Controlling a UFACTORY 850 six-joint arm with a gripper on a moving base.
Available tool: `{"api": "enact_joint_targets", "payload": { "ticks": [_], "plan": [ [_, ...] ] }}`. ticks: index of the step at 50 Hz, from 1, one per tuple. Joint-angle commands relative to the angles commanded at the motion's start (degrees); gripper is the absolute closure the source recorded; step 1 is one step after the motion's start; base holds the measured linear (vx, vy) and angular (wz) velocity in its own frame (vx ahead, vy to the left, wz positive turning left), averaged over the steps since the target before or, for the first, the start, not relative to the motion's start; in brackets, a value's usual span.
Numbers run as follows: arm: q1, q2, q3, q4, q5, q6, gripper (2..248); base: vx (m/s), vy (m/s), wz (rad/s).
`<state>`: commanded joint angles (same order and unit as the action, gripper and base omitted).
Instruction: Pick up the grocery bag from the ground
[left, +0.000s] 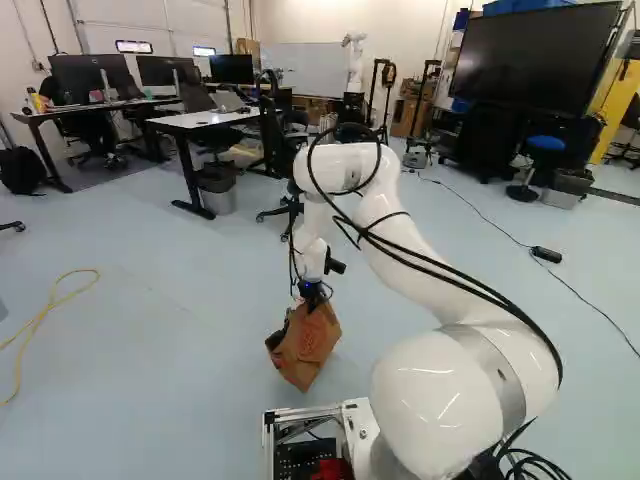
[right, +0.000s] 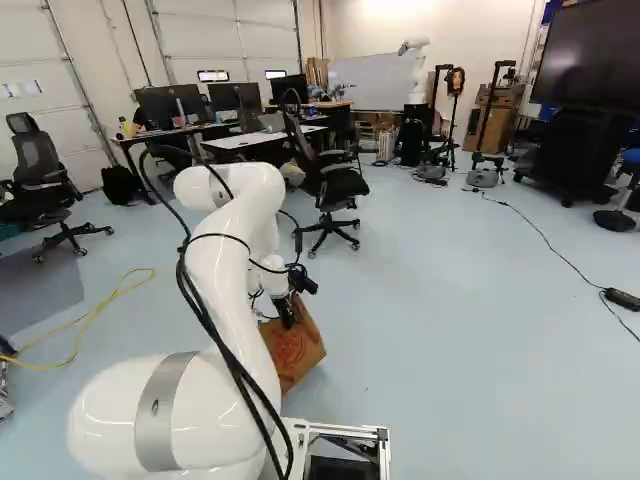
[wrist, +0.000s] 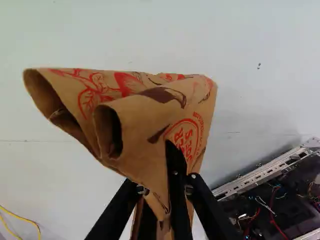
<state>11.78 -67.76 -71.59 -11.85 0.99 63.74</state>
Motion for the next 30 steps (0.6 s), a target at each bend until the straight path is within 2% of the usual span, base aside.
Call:
{"api": "enact_joint_targets", "payload": {
  "ticks": [30],
  "plan": [
    [0.4, 7.1, 6.5, 0.0, 0.0, 0.0, 225, 0.0, 0.0, 0.0]
  ]
}}
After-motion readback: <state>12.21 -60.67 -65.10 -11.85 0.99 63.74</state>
